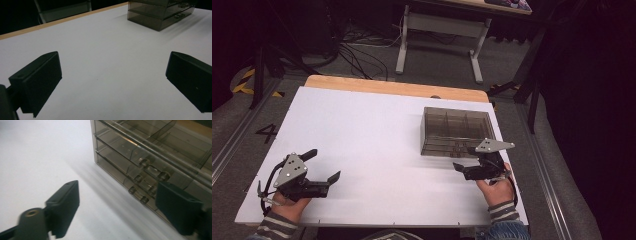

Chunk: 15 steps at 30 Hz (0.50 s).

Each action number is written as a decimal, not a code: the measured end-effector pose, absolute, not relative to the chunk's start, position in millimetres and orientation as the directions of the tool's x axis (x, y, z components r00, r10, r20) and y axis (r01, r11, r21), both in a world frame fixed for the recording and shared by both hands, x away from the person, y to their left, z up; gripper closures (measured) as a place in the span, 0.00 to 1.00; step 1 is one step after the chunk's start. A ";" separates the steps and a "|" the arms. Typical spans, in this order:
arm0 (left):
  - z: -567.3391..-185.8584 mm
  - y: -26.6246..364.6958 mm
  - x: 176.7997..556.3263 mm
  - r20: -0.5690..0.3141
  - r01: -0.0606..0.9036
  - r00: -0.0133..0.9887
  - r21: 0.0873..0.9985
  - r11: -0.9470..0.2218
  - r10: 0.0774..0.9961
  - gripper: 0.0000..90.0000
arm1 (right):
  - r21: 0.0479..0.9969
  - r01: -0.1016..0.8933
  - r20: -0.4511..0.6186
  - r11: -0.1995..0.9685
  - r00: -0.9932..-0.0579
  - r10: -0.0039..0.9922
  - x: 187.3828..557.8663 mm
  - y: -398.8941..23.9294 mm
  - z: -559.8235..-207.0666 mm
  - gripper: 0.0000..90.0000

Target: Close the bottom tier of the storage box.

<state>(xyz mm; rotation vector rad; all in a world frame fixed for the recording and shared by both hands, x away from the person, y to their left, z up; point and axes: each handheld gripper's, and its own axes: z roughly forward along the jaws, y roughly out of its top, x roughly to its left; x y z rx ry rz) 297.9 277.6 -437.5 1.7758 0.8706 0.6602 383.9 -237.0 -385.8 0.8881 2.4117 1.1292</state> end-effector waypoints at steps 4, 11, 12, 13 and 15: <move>-437.7 277.1 298.2 0.037 0.259 0.593 0.937 -0.233 0.805 0.01 | 0.811 0.361 -0.027 0.460 -0.763 0.646 376.7 -241.1 -390.0 0.12; -438.0 276.1 298.4 0.034 0.259 0.595 0.938 -0.232 0.803 0.01 | 0.866 0.303 -0.002 0.398 -0.793 0.609 367.1 -248.3 -397.8 0.02; -438.0 276.1 298.4 0.034 0.259 0.596 0.938 -0.232 0.802 0.01 | 0.874 0.292 -0.002 0.389 -0.798 0.602 366.1 -249.2 -398.9 0.01; -438.0 276.0 298.4 0.034 0.259 0.597 0.938 -0.232 0.802 0.01 | 0.882 0.282 0.000 0.378 -0.802 0.598 365.1 -250.1 -400.2 0.00; -438.1 275.9 298.4 0.033 0.259 0.598 0.938 -0.232 0.801 0.01 | 0.898 0.263 0.002 0.353 -0.805 0.593 363.5 -252.1 -404.2 0.00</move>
